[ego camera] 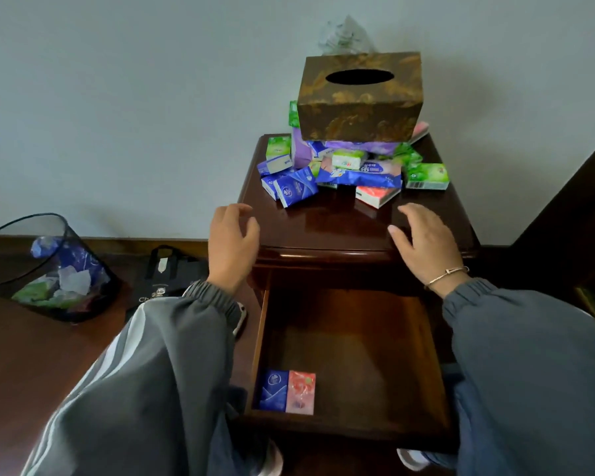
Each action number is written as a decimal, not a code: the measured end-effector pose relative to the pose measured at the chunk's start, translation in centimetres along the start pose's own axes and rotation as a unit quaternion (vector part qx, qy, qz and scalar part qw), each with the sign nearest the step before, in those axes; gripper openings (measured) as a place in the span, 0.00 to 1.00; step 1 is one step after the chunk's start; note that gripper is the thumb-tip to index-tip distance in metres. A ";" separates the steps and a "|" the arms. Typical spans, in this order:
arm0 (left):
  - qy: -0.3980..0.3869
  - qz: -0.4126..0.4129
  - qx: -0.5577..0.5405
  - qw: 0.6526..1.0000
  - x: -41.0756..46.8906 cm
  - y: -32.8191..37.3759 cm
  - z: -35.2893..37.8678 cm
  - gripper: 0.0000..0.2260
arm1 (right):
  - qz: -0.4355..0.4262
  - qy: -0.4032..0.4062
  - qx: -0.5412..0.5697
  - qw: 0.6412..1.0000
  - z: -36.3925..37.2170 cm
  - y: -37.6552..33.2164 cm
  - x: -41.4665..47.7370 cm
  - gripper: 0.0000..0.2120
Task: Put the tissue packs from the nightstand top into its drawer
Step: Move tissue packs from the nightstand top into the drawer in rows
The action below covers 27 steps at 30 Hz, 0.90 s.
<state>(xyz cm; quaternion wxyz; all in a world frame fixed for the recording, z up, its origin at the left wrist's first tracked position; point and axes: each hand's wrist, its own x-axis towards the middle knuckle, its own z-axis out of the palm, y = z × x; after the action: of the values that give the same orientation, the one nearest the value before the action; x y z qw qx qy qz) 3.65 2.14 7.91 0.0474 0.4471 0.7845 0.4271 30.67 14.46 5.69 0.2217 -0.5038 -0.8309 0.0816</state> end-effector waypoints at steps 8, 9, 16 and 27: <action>-0.111 -0.121 0.074 0.984 7.0 0.4 4.6 0.38 | 0.023 0.005 -0.128 0.992 3.3 0.2 0.3 0.26; -0.116 -0.137 0.072 0.981 7.5 0.6 5.2 0.40 | 0.024 0.007 -0.131 0.991 3.3 0.1 0.3 0.27; -0.097 -0.215 0.005 0.972 10.0 2.2 7.6 0.50 | 0.032 0.023 -0.135 0.990 3.5 -0.2 0.3 0.26; -0.202 -0.190 0.020 0.961 9.9 1.2 6.3 0.44 | 0.038 0.039 -0.136 0.989 3.6 -0.3 0.2 0.25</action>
<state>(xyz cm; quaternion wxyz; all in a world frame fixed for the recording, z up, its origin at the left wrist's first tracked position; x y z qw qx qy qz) 1.44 13.78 7.84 0.2758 0.3677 0.8377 0.2949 28.73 14.77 2.62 0.1798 -0.5634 -0.8052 -0.0435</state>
